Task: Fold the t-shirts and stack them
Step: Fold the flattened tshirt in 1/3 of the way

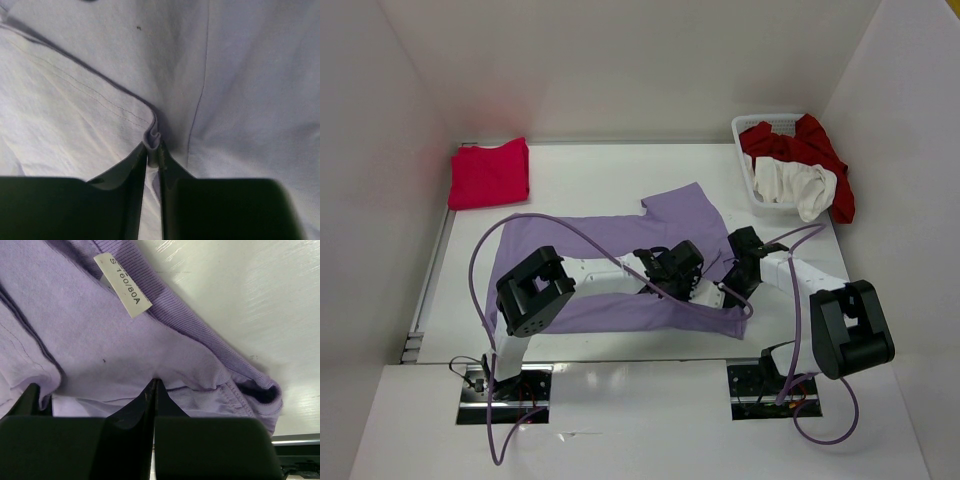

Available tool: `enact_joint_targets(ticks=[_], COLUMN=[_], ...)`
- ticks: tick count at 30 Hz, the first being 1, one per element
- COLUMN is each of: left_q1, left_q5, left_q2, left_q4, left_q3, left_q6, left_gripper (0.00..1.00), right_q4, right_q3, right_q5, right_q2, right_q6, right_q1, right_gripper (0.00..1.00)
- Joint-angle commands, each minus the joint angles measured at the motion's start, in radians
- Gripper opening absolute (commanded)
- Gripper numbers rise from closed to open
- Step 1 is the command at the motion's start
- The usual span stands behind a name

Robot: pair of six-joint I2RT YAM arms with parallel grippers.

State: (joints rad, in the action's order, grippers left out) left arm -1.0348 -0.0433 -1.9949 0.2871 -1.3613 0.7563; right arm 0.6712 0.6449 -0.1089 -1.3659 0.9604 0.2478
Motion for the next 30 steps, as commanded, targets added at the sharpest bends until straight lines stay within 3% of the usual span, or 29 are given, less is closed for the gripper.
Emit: enact_joint_targets(ticks=[1, 7, 12, 17, 24, 30], left_q1=[0.012, 0.051, 0.081, 0.101, 0.169, 0.231], left_q5=[0.009, 0.111, 0.132, 0.122, 0.14, 0.002], left_q2=[-0.005, 0.004, 0.004, 0.004, -0.005, -0.005], left_q4=[0.015, -0.06, -0.121, -0.131, -0.112, -0.049], left_q3=[-0.022, 0.019, 0.071, 0.071, 0.05, 0.021], left_q6=[-0.012, -0.138, -0.277, -0.397, -0.52, -0.615], left_gripper=[0.15, 0.0, 0.0, 0.09, 0.12, 0.19], right_q4=[-0.028, -0.028, -0.028, -0.028, -0.028, -0.028], right_q3=[-0.011, -0.011, -0.011, -0.011, -0.011, -0.011], right_q5=[0.012, 0.012, 0.012, 0.012, 0.012, 0.012], right_q2=[-0.006, 0.004, 0.004, -0.006, -0.006, -0.006], right_q6=[-0.006, -0.006, -0.006, -0.006, -0.006, -0.006], right_q1=[-0.007, -0.007, -0.007, -0.007, -0.007, -0.007], right_gripper=[0.0, 0.0, 0.0, 0.0, 0.0, 0.0])
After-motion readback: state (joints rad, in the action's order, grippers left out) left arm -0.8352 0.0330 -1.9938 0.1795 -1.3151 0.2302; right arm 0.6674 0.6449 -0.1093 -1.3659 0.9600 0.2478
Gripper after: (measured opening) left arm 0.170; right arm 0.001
